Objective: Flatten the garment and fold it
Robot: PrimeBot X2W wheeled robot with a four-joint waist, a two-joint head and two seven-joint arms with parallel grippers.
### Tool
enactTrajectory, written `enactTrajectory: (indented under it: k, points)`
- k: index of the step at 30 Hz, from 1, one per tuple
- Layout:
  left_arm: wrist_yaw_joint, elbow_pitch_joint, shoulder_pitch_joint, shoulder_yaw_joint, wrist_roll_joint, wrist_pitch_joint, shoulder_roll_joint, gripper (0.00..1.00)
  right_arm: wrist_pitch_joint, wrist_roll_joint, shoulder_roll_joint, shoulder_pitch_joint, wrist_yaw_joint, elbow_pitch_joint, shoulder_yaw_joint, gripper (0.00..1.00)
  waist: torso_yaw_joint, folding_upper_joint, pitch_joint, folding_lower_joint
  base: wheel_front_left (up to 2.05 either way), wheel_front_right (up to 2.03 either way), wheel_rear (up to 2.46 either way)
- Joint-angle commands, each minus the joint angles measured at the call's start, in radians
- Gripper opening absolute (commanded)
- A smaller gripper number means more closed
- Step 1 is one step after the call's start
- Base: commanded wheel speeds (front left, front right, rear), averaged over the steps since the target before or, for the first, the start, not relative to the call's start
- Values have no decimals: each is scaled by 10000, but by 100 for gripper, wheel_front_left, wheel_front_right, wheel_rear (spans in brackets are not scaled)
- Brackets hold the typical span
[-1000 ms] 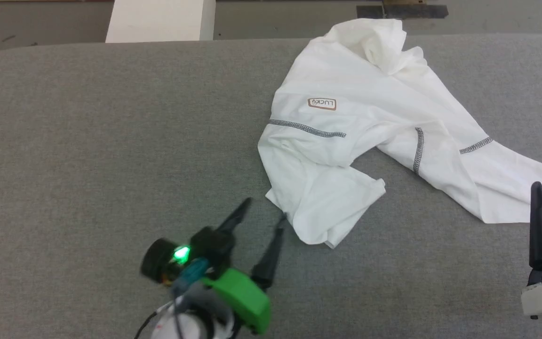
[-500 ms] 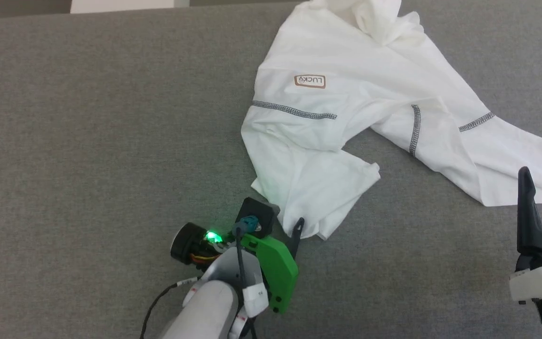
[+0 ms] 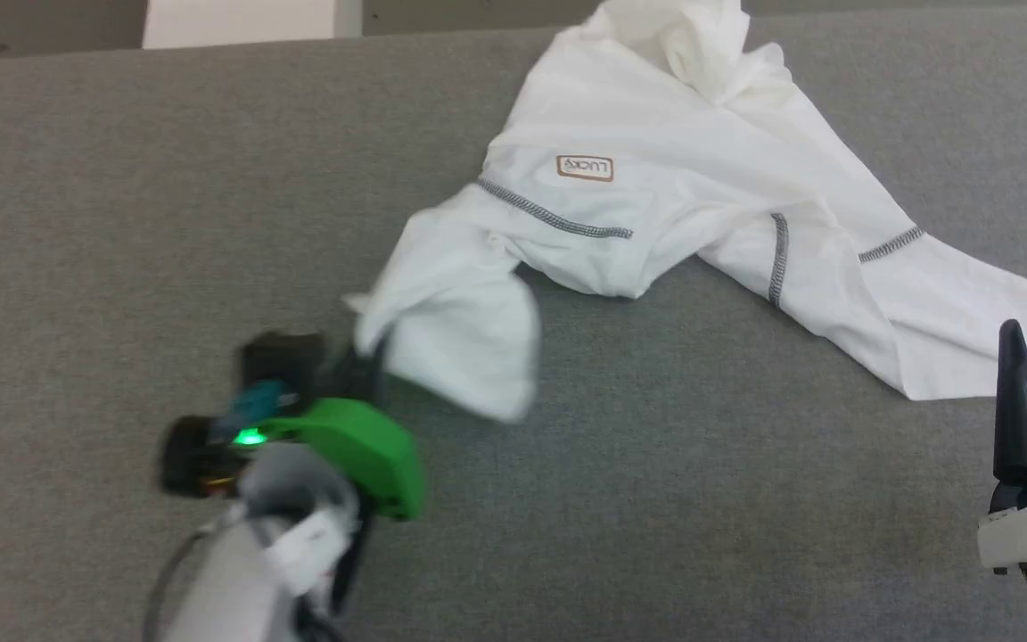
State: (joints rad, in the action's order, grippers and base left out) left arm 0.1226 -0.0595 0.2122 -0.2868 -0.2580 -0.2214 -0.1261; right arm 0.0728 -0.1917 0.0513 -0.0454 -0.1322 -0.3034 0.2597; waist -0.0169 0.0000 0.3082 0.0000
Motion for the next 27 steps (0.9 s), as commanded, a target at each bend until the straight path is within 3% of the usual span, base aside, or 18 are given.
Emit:
enactTrajectory:
  k: [1, 6, 11, 17, 18, 19, 24, 27]
  points:
    - [246, -473, -357, 421, 38, 78, -413, 0, -20, -38, -10, -98, 15, 9, 14, 100, 538, 0, -535, 0, 0, 0, 0]
    - [851, -2587, -1461, 1689, 400, -206, -1594, 0, 65, -53, -10, -239, 15, -54, 2, 100, 946, 0, -820, 0, 0, 0, 0]
    - [1042, -3695, -2622, 2426, 862, -484, -2484, 0, 147, -50, -10, -323, 15, -119, -5, 100, 1150, 0, -833, 0, 0, 0, 0]
    - [950, -2670, -3765, 2521, 347, -427, -2372, 3, 220, -46, -10, -364, 15, -77, -54, 100, 1185, 0, -727, 0, 0, 0, 0]
    - [869, -2327, -3800, 2471, 128, -286, -2228, 31, 244, -43, -10, -356, 15, -67, -72, 100, 1184, 0, -700, 0, 0, 0, 0]
    - [826, -2032, -3778, 2460, -42, -106, -2089, 100, 264, -39, -10, -350, 15, -58, -86, 100, 1188, 0, -683, 0, 0, 0, 0]
    - [354, -544, -3481, 2238, -716, 777, -1558, 100, 398, 5, -10, -301, 15, -22, -226, 100, 1099, 0, -675, 0, 0, 0, 0]
    - [73, -549, -3276, 2312, -1179, 1145, -1374, 100, 447, 27, -10, -327, 15, -48, -177, 100, 1062, 0, -720, 0, 0, 0, 0]
